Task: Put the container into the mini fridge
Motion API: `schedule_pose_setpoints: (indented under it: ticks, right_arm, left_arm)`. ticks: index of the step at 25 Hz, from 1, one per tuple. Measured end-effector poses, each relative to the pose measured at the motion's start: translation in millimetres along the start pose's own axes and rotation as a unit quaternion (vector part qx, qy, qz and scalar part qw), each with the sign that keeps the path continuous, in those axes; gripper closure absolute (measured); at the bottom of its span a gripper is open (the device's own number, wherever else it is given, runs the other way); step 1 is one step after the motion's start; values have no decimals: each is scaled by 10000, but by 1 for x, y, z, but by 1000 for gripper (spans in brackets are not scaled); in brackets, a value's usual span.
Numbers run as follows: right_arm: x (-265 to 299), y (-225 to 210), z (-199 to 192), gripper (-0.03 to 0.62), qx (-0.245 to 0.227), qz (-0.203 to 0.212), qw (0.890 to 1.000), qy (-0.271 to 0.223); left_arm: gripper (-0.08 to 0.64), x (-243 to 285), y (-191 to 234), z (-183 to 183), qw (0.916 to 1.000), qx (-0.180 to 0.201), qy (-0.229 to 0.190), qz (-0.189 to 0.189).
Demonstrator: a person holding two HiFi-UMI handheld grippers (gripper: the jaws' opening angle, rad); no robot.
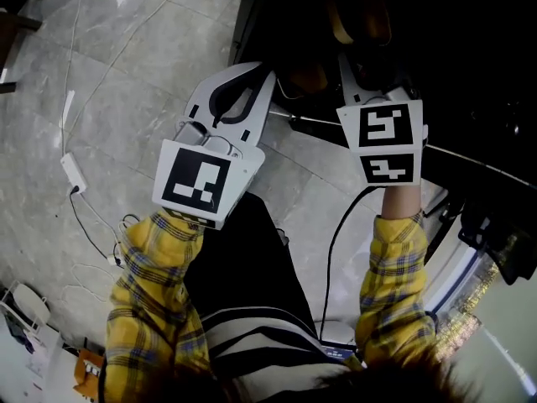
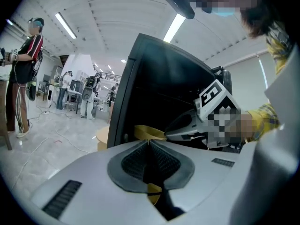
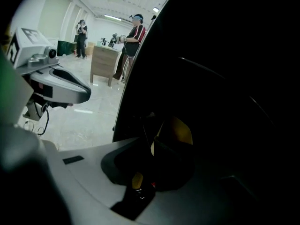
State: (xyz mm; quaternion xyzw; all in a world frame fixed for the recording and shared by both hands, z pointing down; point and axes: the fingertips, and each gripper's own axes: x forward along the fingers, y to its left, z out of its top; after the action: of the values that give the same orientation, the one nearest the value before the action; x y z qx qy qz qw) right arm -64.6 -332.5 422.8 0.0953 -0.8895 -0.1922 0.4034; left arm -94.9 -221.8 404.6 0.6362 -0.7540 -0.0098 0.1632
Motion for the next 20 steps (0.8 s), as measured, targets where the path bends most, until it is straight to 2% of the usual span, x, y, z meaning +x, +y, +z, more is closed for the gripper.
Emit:
schedule_pose_setpoints:
  ticks: [7, 13, 20]
  right_arm:
    - [-32, 2, -7, 538, 1251, -335, 9910, -327]
    - [-59, 11, -26, 543, 1764, -494, 9827, -288]
    - [-83, 35, -41, 548, 2494, -502, 9666, -301]
  left_arm:
    - [541, -23, -1, 4, 9999, -78, 92, 84]
    - [541, -38, -4, 16, 9998, -141, 31, 164]
    - [541, -54, -2, 19, 9996, 29, 214, 185]
